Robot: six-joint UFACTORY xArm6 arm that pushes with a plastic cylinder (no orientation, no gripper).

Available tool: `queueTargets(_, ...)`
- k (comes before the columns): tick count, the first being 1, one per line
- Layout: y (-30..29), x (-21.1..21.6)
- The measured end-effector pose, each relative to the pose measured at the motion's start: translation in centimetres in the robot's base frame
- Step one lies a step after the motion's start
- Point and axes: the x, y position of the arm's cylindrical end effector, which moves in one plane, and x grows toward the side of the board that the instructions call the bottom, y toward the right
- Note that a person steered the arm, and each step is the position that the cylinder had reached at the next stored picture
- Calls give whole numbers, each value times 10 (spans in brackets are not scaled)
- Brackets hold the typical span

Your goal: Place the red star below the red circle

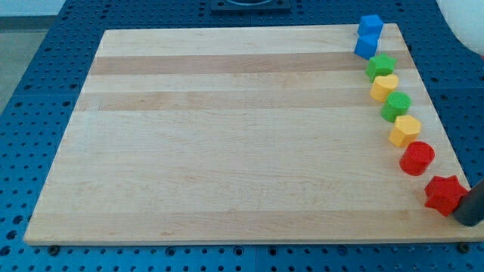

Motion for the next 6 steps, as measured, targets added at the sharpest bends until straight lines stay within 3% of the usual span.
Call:
queueTargets(2, 16, 0)
queueTargets(6, -10, 4)
